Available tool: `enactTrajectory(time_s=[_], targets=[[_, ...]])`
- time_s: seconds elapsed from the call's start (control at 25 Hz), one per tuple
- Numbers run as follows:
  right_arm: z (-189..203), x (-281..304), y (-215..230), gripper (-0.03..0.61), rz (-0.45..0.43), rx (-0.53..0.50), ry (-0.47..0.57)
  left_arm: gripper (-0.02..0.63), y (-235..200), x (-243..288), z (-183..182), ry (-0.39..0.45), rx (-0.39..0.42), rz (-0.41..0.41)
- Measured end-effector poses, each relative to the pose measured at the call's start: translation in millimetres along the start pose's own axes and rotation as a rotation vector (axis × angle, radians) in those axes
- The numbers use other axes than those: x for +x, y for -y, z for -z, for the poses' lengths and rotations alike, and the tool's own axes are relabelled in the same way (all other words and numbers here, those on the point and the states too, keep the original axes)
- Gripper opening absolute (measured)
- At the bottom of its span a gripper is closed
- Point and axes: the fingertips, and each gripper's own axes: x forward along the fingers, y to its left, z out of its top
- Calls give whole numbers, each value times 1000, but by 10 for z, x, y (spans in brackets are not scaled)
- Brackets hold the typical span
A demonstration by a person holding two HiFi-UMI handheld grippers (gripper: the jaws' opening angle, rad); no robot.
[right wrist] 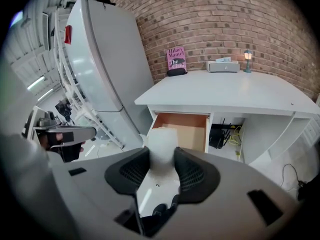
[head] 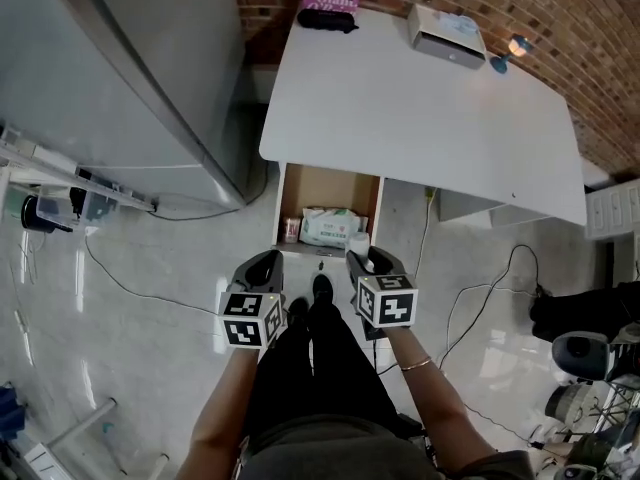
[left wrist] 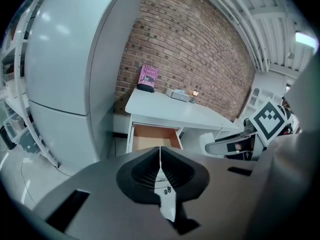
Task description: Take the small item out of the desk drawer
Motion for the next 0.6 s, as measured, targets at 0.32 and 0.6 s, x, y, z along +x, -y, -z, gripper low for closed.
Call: enactTrajectory(time_s=[0.32, 0.6], targets=[[-145, -261, -20, 164, 9, 53, 86, 25, 58, -3, -101, 3, 60, 34], [-272, -530, 16, 164, 23, 101, 161, 25, 96, -22, -224, 21, 92, 49]])
